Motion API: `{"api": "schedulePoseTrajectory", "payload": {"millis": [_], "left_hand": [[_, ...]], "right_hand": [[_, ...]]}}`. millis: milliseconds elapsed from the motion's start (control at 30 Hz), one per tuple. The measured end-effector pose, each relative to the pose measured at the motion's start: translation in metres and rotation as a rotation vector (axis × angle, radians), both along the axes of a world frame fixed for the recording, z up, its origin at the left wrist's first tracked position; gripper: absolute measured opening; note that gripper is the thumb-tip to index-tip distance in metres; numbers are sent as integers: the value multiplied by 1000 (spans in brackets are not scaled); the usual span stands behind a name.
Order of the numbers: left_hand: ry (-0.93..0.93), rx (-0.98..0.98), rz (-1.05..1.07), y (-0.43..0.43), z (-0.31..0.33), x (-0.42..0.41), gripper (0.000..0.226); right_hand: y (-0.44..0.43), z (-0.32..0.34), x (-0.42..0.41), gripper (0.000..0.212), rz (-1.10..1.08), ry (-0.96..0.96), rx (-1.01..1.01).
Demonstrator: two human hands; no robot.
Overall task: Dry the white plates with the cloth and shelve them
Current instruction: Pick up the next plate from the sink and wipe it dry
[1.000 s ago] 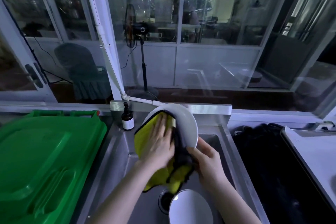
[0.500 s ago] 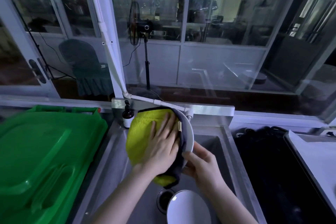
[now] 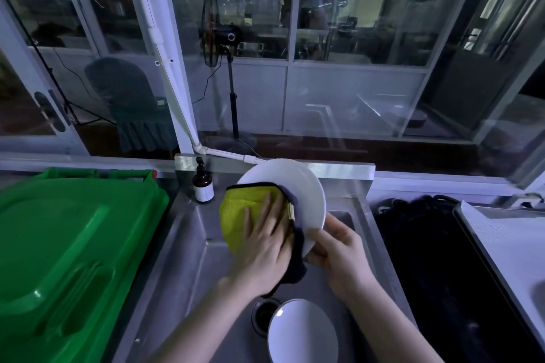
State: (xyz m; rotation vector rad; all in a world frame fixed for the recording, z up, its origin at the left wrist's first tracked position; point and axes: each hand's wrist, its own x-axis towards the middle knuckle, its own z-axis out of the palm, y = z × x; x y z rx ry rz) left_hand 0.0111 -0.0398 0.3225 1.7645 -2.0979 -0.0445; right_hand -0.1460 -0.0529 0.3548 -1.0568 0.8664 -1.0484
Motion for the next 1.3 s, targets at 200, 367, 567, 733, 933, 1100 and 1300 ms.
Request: {"api": "schedulePoseTrajectory", "payload": {"millis": [200, 367, 567, 733, 933, 1100, 1300], "left_hand": [[-151, -84, -1, -35, 32, 15, 70], [-179, 21, 119, -26, 19, 43, 63], [-154, 113, 25, 11, -2, 6, 69], [-25, 8, -3, -11, 15, -9, 66], [-42, -26, 29, -34, 27, 23, 64], [387, 48, 295, -31, 17, 48, 54], [721, 72, 172, -33, 48, 64, 36]], "right_hand": [[10, 4, -4, 35, 81, 34, 3], [-10, 15, -17, 40, -78, -33, 14], [-13, 15, -12, 43, -81, -26, 11], [4, 3, -5, 34, 56, 33, 16], [8, 0, -14, 37, 74, 6, 45], [-2, 10, -29, 44, 50, 55, 8], [-16, 35, -35, 38, 207, 359, -68]]}}
